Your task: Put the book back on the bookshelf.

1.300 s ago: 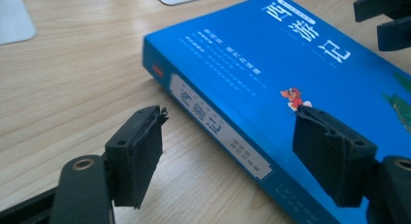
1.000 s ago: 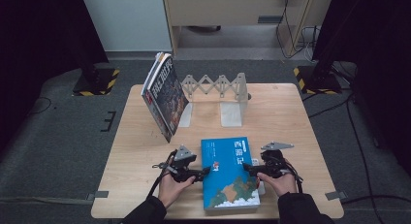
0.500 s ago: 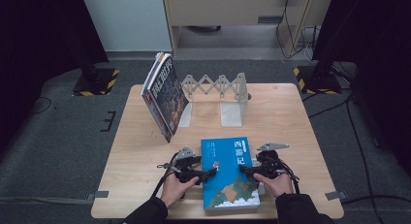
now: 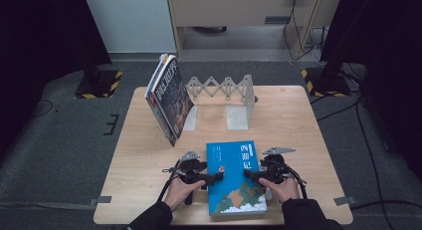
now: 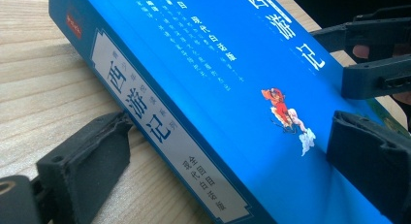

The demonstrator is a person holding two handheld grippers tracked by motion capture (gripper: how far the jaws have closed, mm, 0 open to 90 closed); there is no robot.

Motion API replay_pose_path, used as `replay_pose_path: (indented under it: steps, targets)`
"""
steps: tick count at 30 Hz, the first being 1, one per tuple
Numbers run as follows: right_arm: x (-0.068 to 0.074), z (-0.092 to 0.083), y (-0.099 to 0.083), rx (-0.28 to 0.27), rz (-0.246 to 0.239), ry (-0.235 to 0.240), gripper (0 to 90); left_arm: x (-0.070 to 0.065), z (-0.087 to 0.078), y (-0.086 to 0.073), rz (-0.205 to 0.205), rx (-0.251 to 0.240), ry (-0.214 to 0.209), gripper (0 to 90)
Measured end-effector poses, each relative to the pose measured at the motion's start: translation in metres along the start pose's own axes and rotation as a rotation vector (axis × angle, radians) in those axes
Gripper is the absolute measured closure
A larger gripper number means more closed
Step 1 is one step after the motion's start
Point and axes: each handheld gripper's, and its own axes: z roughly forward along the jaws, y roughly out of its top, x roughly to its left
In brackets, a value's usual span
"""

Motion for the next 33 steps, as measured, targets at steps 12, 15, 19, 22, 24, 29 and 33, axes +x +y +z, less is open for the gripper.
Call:
replay_pose_path:
  steps: [12, 15, 19, 22, 24, 29, 33]
  targets:
    - [0.0, 0.003, 0.0, 0.008, 0.019, 0.03, 12.7, -0.001, 0.0, 0.0, -0.015, -0.012, 0.01, 1.8]
    - [0.001, 0.004, 0.0, 0.013, 0.02, 0.04, 12.9, 0.001, -0.002, 0.002, -0.042, -0.001, 0.012, 5.7]
    - [0.003, 0.007, 0.0, 0.015, 0.019, 0.057, 12.6, 0.003, -0.006, 0.005, -0.084, 0.031, -0.005, 12.7]
    - [0.003, 0.007, 0.001, 0.018, 0.027, 0.06, 12.7, 0.004, -0.006, 0.006, -0.106, 0.044, -0.016, 15.1]
    - [0.003, 0.007, 0.0, 0.018, 0.026, 0.058, 12.8, 0.004, -0.007, 0.006, -0.114, 0.048, -0.019, 16.5]
    - [0.002, 0.007, -0.001, 0.004, 0.034, 0.062, 13.0, 0.003, -0.009, 0.008, -0.14, 0.064, -0.016, 19.6]
    - [0.002, 0.008, 0.0, 0.005, 0.031, 0.063, 13.8, 0.004, -0.013, 0.01, -0.163, 0.08, -0.01, 23.2]
